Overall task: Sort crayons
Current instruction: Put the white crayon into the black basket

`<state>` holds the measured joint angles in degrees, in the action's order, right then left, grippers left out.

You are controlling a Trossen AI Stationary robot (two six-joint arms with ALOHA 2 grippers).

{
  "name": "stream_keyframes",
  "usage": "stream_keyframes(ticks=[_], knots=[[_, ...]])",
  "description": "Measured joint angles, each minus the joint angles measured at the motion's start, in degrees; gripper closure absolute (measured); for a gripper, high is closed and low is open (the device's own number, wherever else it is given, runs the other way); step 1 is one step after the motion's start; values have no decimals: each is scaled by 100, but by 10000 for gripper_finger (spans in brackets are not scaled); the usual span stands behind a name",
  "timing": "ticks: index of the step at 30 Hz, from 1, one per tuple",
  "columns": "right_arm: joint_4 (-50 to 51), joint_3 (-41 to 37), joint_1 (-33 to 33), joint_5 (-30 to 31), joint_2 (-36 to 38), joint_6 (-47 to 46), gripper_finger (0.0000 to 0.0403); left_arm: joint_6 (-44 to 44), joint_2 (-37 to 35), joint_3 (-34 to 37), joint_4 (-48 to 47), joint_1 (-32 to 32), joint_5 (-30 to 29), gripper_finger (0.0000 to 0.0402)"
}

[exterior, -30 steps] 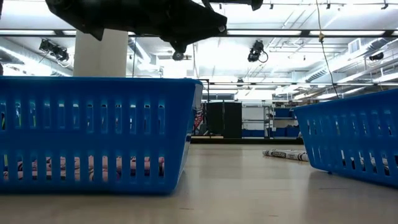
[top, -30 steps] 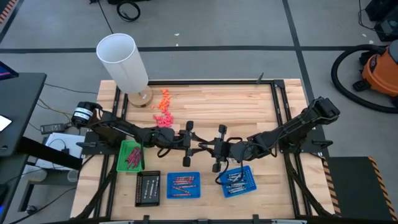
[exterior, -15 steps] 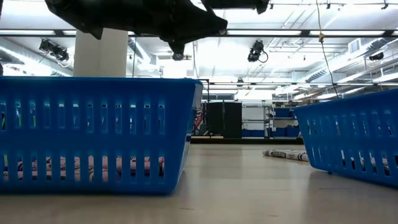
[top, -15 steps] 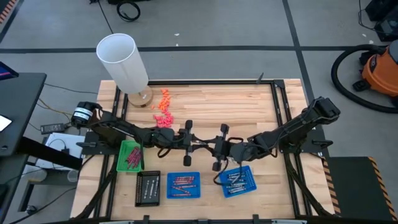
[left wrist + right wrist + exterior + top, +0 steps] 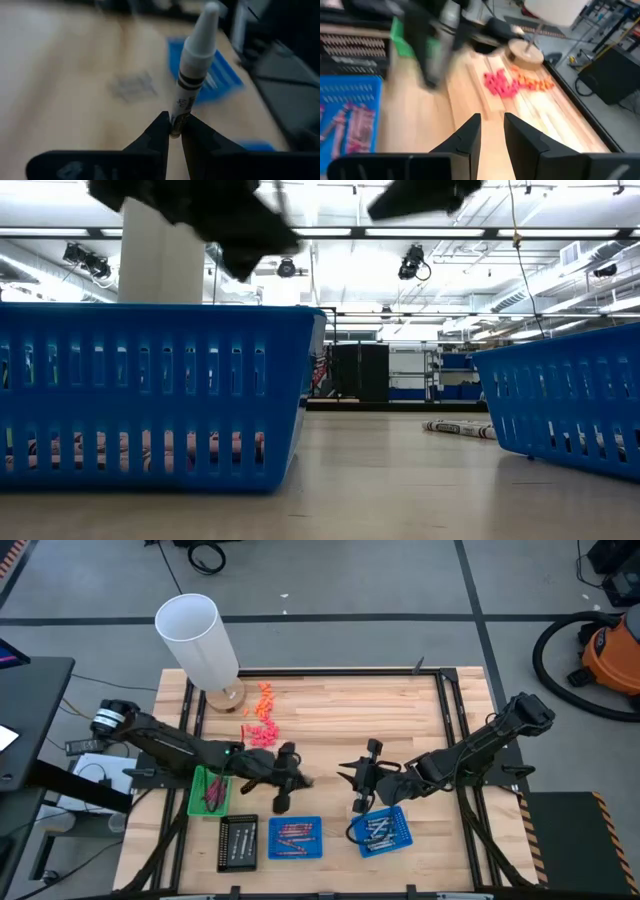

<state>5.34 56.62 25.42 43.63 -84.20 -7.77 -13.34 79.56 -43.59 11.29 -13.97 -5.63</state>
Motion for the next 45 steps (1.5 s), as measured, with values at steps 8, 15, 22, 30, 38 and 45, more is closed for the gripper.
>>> stream_keyframes(ticks=[8, 15, 22, 30, 38, 45], knots=[[-1035, -704, -250, -104, -4, 180, 307, -2034, -183, 0, -1506, -1148, 1153, 352], [-1943, -1066, -448, -598, -4, 777, 309, -4430, -180, 0, -1828, -2610, 795, 352], [-2204, -1091, -728, -852, -4, 1151, 309, -6721, -112, 0, -2433, -3734, -488, 352], [-2687, -1091, -1090, -1613, -4, 1400, 309, -8924, 354, 4, -3169, -4051, -427, 351], [-2716, -1091, -1319, -2013, -4, 1401, 309, -9383, 685, 4, -3173, -3868, -72, 351], [-2685, -1091, -1330, -2084, -4, 1406, 309, -9203, 860, 2, -3186, -3756, 379, 351]])
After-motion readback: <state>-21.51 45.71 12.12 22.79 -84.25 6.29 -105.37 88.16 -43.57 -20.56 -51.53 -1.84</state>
